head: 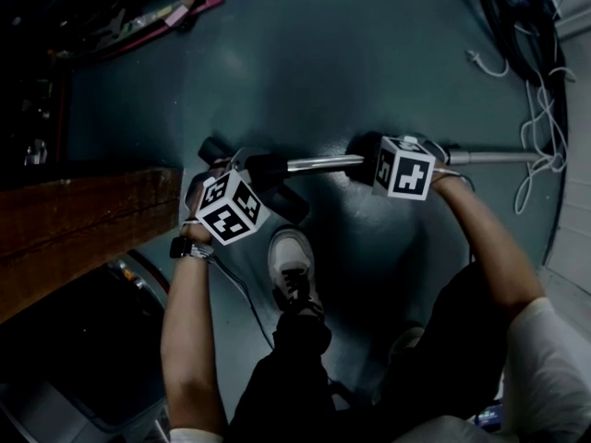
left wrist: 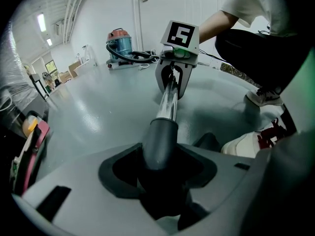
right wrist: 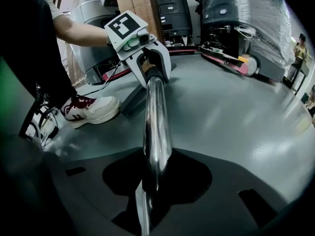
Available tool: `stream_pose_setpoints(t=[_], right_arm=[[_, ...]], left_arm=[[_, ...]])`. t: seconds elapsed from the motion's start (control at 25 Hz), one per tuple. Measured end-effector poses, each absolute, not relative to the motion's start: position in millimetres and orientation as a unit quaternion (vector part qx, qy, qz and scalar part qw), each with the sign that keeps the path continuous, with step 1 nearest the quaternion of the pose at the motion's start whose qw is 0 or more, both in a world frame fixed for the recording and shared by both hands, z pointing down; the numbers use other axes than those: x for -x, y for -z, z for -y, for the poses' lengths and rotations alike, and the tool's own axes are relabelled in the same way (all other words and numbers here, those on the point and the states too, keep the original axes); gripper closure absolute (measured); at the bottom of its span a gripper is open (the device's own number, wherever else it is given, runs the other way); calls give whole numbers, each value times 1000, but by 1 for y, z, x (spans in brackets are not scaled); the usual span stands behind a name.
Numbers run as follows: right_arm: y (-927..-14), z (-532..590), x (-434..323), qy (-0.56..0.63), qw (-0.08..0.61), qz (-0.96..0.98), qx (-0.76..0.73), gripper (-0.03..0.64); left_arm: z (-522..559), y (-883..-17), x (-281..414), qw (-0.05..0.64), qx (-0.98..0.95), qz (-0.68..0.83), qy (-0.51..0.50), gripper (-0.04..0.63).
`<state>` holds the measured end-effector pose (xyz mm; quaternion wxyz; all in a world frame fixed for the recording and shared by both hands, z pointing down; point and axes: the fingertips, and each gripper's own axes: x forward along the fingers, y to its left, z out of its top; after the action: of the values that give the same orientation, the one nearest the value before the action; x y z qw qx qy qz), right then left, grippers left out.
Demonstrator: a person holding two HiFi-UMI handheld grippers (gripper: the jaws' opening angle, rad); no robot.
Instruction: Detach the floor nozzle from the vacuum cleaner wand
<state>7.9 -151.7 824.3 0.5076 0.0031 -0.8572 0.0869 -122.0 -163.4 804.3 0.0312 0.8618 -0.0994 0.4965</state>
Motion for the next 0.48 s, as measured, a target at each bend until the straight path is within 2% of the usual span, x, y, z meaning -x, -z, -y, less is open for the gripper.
stream_pose_setpoints(t=[0.48], right_arm=[[-825, 147, -8, -107, 507, 855, 14, 479]], left_arm=[[163, -799, 123, -54, -839, 127, -526, 396]])
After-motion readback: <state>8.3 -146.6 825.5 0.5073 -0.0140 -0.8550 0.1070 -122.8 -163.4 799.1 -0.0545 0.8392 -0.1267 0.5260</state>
